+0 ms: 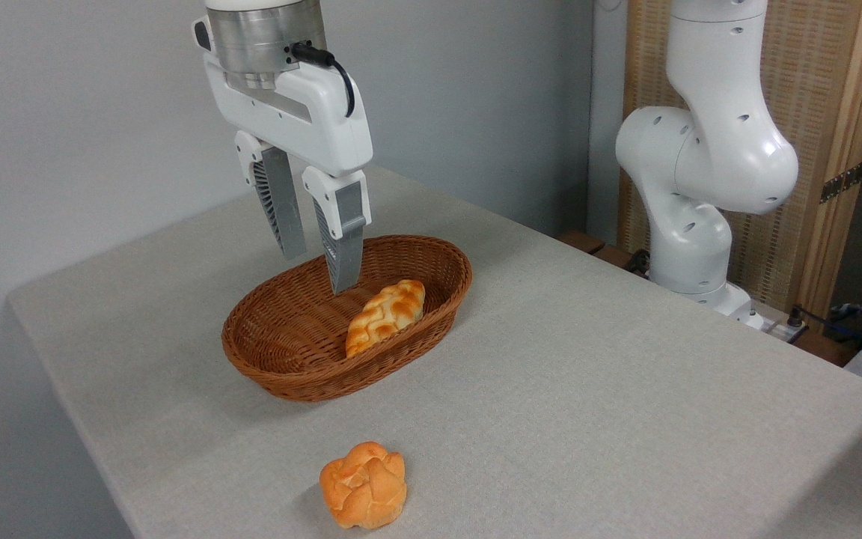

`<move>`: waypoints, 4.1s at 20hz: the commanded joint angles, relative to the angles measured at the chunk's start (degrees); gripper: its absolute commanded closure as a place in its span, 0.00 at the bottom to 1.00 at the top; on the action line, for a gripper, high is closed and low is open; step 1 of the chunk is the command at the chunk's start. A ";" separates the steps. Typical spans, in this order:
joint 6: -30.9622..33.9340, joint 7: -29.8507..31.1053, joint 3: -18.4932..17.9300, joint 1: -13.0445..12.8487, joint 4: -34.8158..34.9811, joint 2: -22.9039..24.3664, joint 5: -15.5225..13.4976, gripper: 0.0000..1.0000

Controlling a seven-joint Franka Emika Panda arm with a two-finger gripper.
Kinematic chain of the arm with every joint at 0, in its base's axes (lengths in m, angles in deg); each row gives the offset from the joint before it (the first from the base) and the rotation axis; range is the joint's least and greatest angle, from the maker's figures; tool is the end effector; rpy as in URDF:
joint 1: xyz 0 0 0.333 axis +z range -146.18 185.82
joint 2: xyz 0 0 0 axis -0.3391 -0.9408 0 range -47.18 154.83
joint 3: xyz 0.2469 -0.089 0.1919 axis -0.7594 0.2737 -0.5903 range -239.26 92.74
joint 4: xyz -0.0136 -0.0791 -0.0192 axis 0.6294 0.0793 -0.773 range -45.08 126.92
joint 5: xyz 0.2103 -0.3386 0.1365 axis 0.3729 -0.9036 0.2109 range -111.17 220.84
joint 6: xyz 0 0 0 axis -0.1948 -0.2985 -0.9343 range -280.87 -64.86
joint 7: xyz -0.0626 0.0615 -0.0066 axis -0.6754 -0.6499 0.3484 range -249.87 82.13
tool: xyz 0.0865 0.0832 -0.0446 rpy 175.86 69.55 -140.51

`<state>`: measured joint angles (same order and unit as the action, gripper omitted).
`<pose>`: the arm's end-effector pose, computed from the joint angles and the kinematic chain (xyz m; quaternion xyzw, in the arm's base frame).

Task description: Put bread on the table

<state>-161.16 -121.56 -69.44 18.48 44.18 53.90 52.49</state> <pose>0.5890 -0.0581 0.5930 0.9311 -0.3637 0.0234 0.0145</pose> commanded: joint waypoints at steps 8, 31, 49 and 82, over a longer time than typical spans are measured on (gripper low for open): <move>1.43 -2.12 -0.39 0.37 -0.27 0.80 -0.90 0.00; -5.60 -5.29 11.11 -0.33 20.28 7.83 -4.16 0.00; -20.10 -5.28 12.97 -0.77 34.27 7.30 -0.38 0.10; -8.95 -7.39 12.88 -0.77 23.64 7.13 -5.12 1.00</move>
<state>-173.79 -127.90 -56.08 17.68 71.24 60.37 49.12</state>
